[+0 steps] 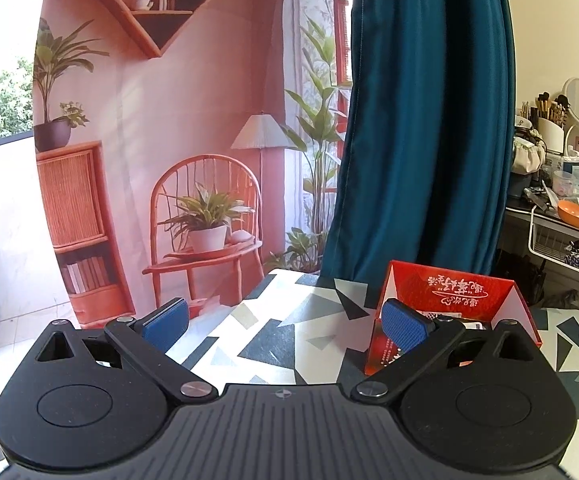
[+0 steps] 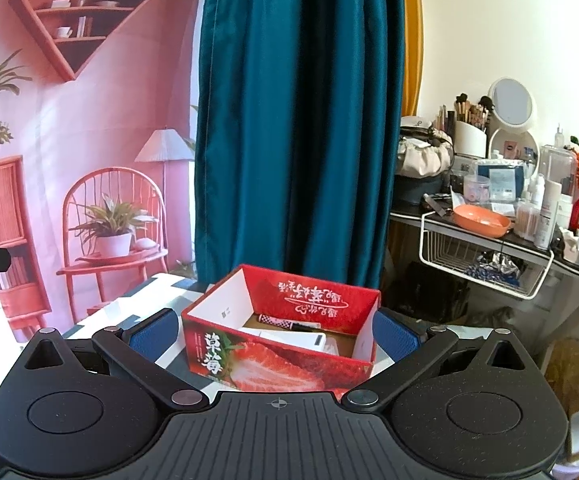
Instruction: Organize rigid objects
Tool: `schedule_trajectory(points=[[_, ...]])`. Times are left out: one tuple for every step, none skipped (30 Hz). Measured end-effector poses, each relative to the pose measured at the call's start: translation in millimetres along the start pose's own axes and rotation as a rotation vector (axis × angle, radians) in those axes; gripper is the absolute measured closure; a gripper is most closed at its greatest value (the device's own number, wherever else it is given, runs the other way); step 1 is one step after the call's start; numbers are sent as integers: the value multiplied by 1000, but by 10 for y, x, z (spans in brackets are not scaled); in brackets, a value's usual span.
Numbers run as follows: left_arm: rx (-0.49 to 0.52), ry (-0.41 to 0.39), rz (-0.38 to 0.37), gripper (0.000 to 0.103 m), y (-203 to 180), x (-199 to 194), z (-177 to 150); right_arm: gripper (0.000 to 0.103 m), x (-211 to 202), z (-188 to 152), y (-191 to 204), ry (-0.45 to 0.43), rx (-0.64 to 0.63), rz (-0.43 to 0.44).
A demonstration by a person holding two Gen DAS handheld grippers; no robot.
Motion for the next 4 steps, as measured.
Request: schedule_trajectory(points=[[1,-1,-1,0,0,-2,0,0,0,-3,1,0,0,0],[1,-3,-1,0,0,-6,0,0,-1,-4,1,0,0,0],[2,-4,-1,0,0,-7,-1,0,0,-5,1,-1,1,-1],[2,-4,-2,0,-1,-8,-2,0,1,-6,1,0,1,0]])
Point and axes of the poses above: each gripper's, at about its wrist camera, not at the fingertips, and x roughly the way its jaws point, y to its left, z to its top, the point moved 7 cm from there along x, roughly the way its jaws point, and after that the axes turned 4 degrees about x, right-handed, at the moved point
